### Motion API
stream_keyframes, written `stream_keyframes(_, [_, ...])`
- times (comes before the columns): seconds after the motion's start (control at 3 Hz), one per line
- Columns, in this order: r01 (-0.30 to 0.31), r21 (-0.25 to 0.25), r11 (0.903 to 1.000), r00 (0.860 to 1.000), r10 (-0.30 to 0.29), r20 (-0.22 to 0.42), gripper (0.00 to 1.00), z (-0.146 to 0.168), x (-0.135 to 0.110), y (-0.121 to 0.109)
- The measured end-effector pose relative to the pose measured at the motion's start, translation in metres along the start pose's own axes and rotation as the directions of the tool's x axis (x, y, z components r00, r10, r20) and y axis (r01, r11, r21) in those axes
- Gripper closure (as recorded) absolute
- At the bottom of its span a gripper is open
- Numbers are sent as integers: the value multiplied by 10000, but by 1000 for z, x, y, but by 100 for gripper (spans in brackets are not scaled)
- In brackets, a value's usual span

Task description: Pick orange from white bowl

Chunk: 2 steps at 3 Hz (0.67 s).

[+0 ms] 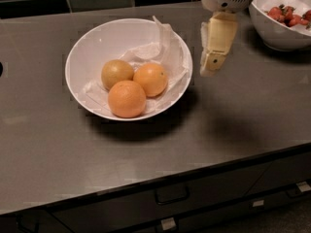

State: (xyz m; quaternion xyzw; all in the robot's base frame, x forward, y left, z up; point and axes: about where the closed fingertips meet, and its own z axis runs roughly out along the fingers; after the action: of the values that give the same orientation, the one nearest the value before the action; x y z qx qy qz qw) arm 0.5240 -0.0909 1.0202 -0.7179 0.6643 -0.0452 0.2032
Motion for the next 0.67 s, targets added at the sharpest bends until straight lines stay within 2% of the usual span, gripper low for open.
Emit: stream_keyframes(0.67, [947,-366,9948,9941,-925,568,2,23,-35,-11])
